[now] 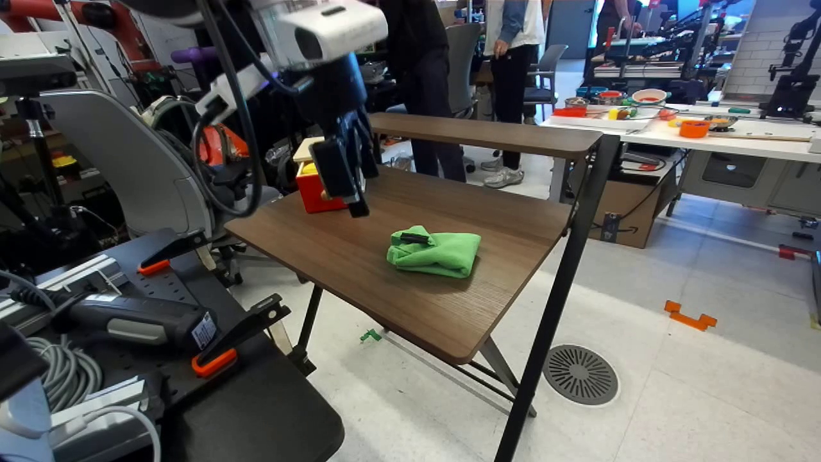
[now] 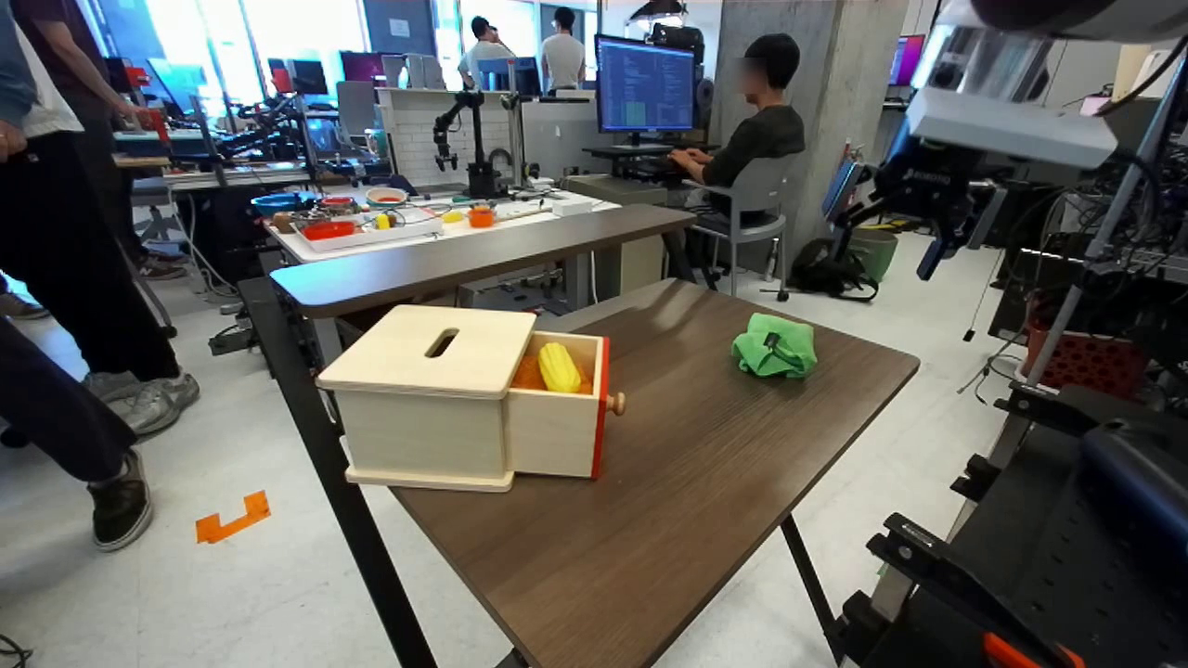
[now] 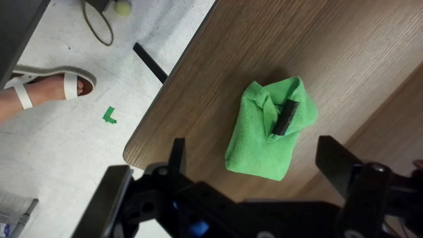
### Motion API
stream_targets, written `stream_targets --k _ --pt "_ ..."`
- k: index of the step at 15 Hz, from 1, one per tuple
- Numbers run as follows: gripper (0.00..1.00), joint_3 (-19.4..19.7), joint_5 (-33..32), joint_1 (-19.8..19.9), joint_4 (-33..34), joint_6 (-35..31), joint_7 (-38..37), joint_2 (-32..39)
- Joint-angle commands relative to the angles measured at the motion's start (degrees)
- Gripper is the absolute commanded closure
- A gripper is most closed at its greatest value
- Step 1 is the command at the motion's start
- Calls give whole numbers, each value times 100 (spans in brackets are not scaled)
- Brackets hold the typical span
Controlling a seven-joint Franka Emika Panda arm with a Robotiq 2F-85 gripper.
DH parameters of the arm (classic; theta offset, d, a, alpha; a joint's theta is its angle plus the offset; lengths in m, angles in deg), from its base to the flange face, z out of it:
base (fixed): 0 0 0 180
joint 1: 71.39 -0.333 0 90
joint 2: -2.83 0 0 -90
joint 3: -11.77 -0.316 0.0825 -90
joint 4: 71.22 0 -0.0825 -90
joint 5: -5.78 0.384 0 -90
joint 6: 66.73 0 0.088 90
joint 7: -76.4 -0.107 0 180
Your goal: Unfold the cloth
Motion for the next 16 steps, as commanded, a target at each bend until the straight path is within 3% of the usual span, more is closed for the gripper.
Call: stream_targets --k 1,7,16 --pt "0 -30 683 -144 612 -222 -190 905" --pt "0 -90 1299 -208 1724 -118 -287 2014" --pt "0 -32 1293 -356 2753 44 -579 2887"
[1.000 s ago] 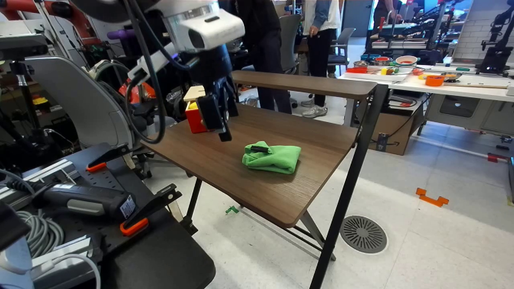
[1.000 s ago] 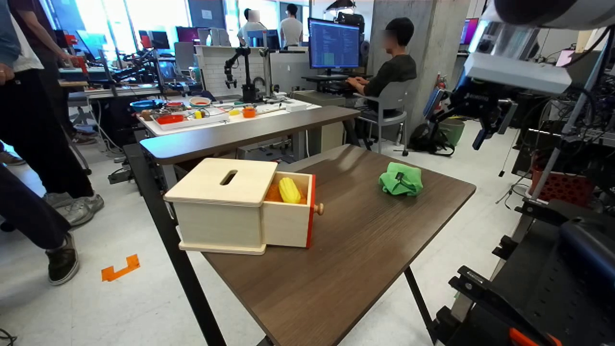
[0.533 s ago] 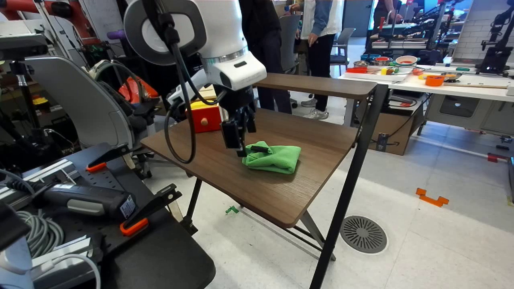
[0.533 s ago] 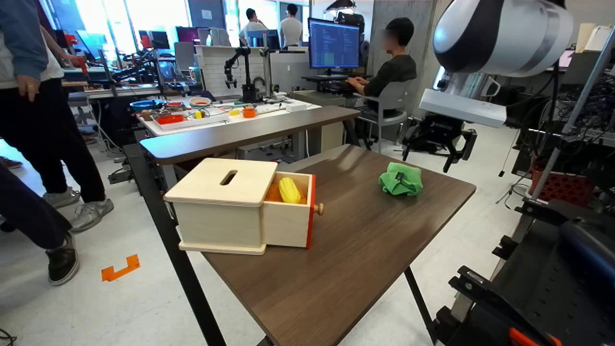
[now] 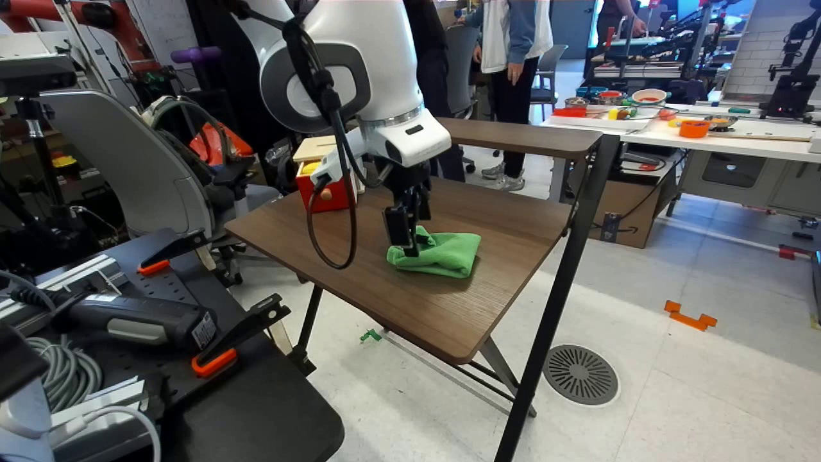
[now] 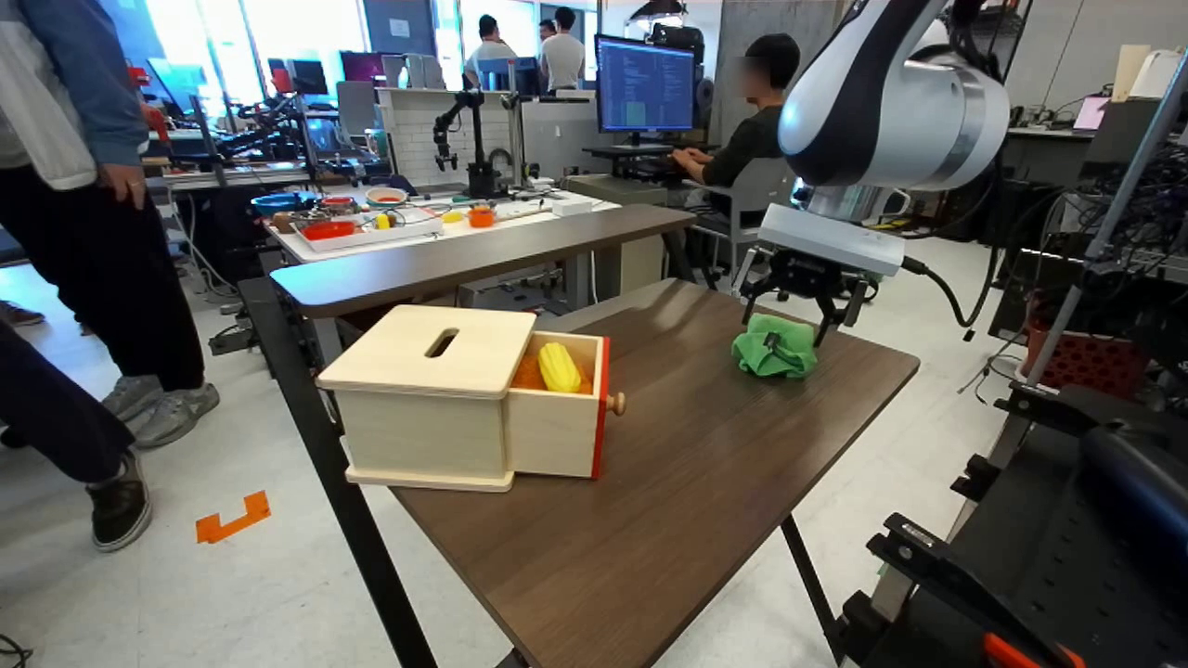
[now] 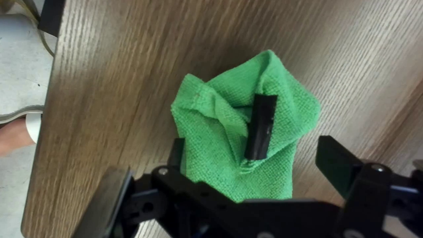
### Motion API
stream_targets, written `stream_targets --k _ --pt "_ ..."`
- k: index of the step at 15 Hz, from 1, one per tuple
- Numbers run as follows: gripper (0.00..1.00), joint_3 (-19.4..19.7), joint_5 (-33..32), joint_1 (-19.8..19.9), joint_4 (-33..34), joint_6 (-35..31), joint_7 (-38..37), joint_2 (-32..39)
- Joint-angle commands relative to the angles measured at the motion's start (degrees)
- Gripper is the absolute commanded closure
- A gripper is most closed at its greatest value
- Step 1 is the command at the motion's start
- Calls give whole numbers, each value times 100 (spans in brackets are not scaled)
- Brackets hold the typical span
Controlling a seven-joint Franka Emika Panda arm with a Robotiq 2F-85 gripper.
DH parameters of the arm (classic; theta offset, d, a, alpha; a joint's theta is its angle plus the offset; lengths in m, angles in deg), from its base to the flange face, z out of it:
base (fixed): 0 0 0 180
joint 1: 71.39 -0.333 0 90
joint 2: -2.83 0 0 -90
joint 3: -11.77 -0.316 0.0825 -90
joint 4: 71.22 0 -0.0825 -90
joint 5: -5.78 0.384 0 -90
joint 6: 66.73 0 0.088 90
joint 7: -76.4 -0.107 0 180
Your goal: Unfold the cloth
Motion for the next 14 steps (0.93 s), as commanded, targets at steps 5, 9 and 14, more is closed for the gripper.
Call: stream_targets --k 5,9,14 --pt "0 -99 192 -59 381 157 21 205" --pt "0 -261 230 14 162 82 148 -32" --pt "0 -361 329 47 48 -74 185 -165"
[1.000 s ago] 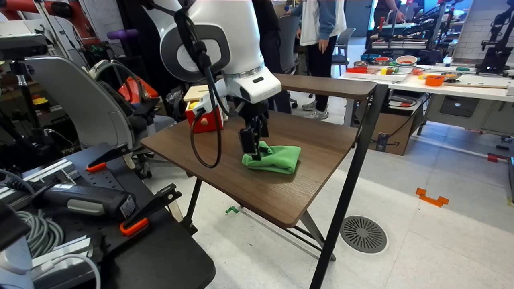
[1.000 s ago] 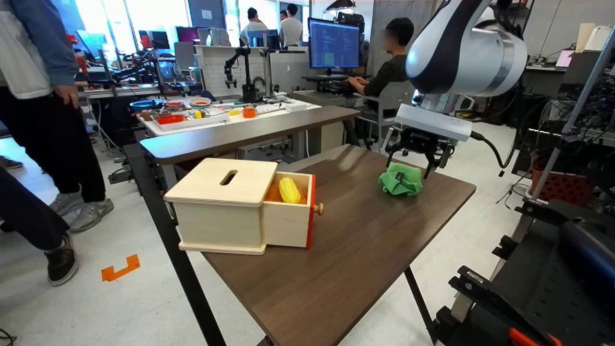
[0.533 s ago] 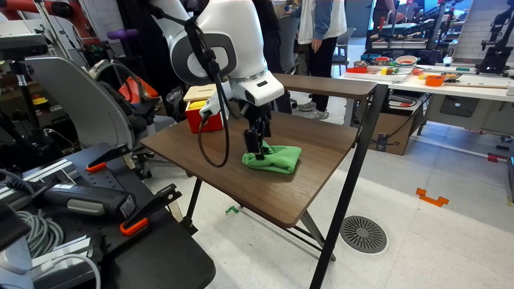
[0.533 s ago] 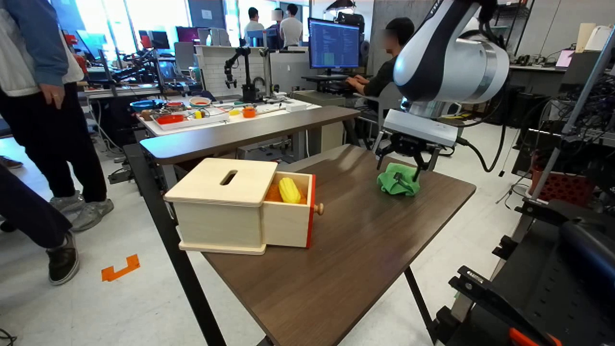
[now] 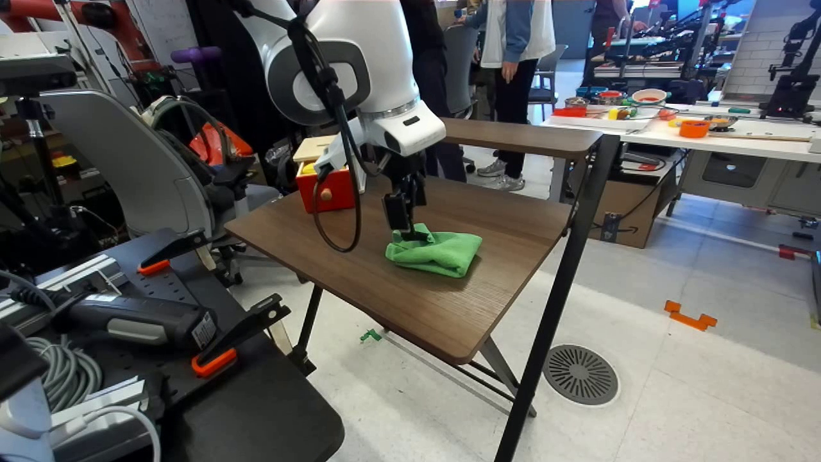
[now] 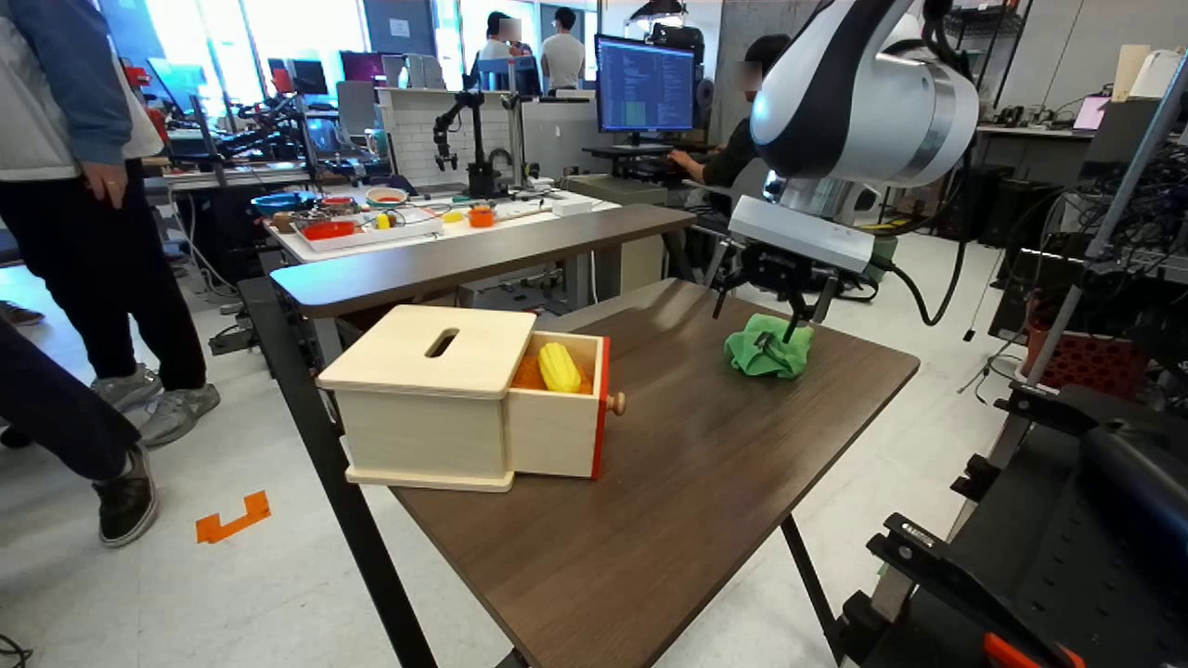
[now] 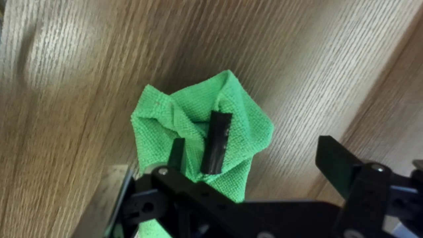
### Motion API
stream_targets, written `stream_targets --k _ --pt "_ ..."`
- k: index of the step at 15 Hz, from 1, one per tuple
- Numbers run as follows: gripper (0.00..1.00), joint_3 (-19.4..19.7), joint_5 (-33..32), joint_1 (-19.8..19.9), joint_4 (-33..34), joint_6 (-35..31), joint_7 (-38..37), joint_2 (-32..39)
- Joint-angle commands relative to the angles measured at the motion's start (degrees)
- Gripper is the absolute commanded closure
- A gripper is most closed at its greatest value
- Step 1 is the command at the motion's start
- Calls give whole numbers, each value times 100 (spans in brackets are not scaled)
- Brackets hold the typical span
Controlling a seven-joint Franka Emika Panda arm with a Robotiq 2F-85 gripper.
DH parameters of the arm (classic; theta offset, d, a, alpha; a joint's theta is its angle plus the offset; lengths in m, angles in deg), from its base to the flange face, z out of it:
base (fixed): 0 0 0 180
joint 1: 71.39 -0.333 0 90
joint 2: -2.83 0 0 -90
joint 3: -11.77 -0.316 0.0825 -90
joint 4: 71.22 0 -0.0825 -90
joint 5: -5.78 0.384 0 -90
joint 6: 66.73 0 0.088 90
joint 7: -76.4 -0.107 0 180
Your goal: Unfold the cloth
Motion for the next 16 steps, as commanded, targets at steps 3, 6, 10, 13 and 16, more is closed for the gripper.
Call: stream_targets --k 3,6,10,13,16 --pt "7 -88 260 50 -220 -98 203 -171" --pt "33 -50 242 22 -224 -101 173 -100" --pt "65 -20 213 0 -177 -70 158 1" --pt "89 -12 202 9 -120 -5 159 67" --pt "100 -4 195 21 -137 10 174 59"
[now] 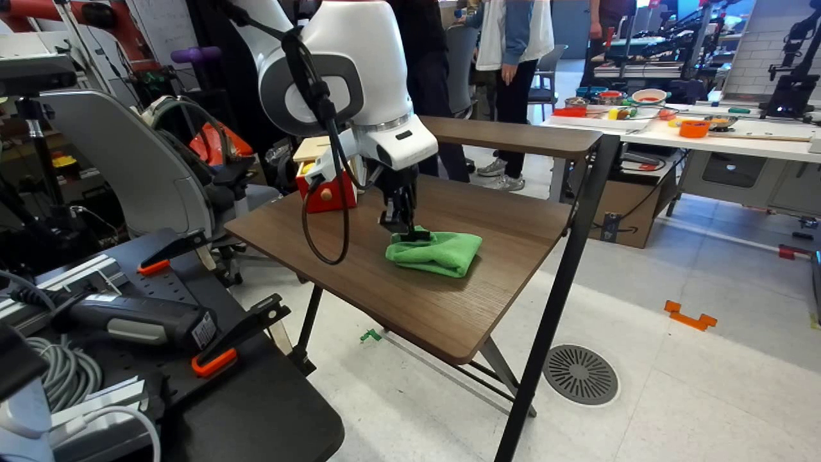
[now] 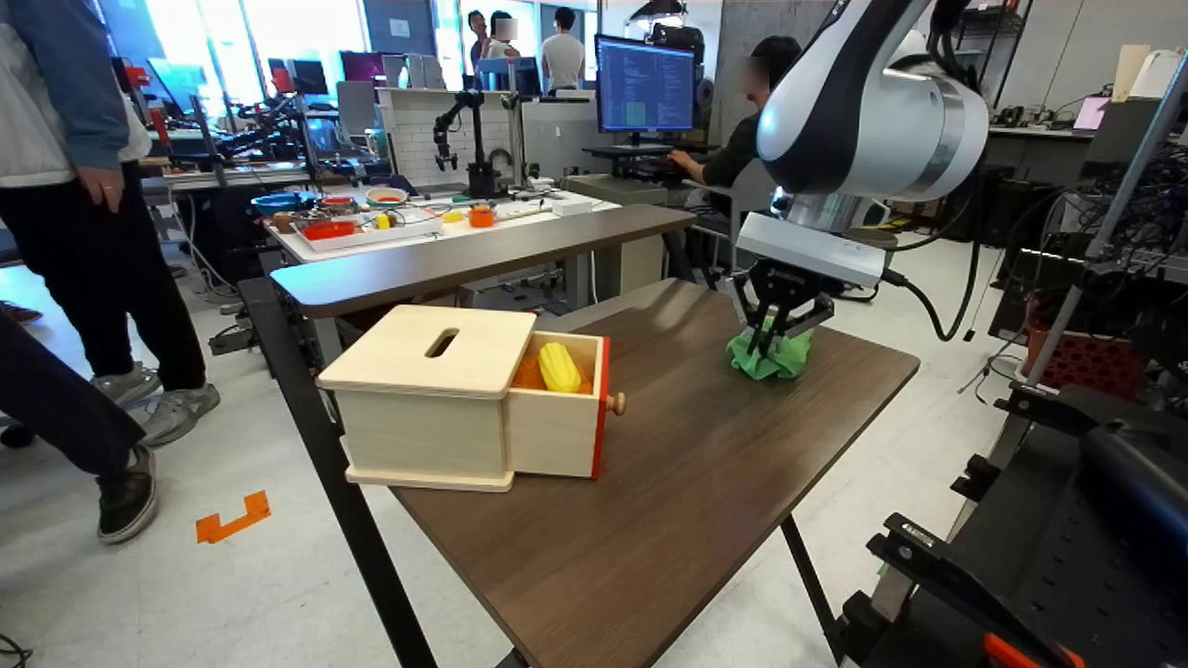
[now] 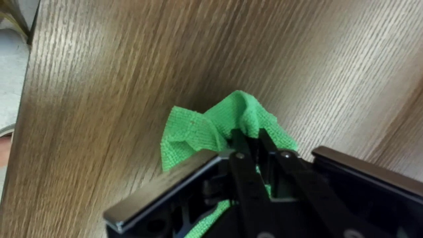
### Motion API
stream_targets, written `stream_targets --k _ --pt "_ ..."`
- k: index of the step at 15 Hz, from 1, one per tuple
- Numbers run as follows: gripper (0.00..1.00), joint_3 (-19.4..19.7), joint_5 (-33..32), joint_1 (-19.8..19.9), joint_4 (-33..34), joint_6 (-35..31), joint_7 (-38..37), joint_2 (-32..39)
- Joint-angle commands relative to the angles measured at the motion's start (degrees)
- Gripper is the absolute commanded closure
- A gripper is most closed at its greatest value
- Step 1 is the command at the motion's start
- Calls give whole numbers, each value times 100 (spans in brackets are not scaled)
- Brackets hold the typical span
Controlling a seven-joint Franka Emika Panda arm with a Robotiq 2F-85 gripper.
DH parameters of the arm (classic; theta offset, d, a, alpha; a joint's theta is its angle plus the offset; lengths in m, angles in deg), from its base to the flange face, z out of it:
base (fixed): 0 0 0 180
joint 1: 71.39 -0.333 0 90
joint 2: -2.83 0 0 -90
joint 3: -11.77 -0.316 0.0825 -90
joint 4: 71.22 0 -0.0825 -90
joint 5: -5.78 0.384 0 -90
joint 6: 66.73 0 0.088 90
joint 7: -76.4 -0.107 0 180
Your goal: Unfold the cloth
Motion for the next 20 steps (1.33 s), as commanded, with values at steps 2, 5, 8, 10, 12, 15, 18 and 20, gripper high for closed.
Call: stream_targets --k 2,5,8,10,12,15,18,20 --pt "100 12 143 32 -48 13 184 -91" --pt "99 73 101 25 -304 -11 297 -445" --pt "99 198 37 -21 -597 33 451 -986" --pt "99 312 -14 -87 -801 74 515 -1413" --pt "99 427 -74 -127 -933 105 542 -1780" --pt "99 525 -83 -60 -971 73 564 -2054" --pt "99 600 -93 2 -904 137 574 -2067" --pt "99 633 -68 52 -830 120 591 -1991"
